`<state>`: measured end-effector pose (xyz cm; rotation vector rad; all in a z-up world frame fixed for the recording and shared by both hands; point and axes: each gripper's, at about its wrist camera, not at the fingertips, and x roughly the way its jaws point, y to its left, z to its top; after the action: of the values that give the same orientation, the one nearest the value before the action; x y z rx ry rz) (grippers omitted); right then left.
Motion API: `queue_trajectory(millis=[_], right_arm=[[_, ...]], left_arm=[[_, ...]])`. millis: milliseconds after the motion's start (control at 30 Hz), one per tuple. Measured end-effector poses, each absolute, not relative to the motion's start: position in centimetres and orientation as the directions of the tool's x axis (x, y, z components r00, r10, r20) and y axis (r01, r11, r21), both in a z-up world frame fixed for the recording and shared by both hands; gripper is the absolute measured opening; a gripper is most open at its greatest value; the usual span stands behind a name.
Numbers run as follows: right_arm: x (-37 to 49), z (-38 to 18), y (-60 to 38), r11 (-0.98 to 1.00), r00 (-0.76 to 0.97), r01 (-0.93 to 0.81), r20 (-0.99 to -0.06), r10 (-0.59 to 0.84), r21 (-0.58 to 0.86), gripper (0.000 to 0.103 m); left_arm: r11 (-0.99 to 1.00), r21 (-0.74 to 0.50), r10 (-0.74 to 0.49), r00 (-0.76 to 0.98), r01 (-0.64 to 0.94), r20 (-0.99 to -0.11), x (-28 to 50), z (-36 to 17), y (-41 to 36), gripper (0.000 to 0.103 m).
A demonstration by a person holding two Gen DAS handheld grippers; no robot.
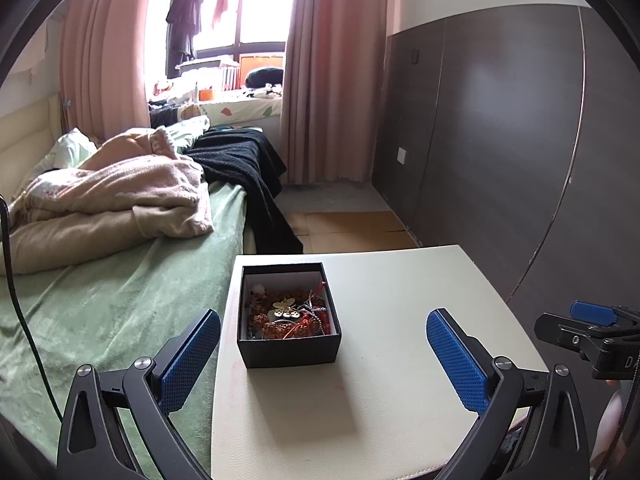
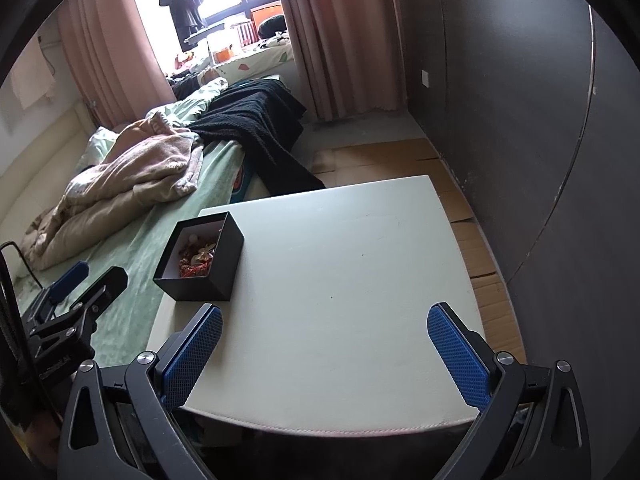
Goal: Organize jewelry
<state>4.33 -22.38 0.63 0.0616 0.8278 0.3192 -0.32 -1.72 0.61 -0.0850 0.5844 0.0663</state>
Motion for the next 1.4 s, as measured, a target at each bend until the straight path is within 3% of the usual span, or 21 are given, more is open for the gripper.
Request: queue_trajectory(millis=[1400], right_arm=[[4.7,0.5,-23.9,0.957,0.630,-0.231,-0.723,0.285,0.176,0.103]], left_arm=[[0.996,-0.067,0.015,0.829,-0.062,-0.558,-0.2,0.5,-2.9,0.103]])
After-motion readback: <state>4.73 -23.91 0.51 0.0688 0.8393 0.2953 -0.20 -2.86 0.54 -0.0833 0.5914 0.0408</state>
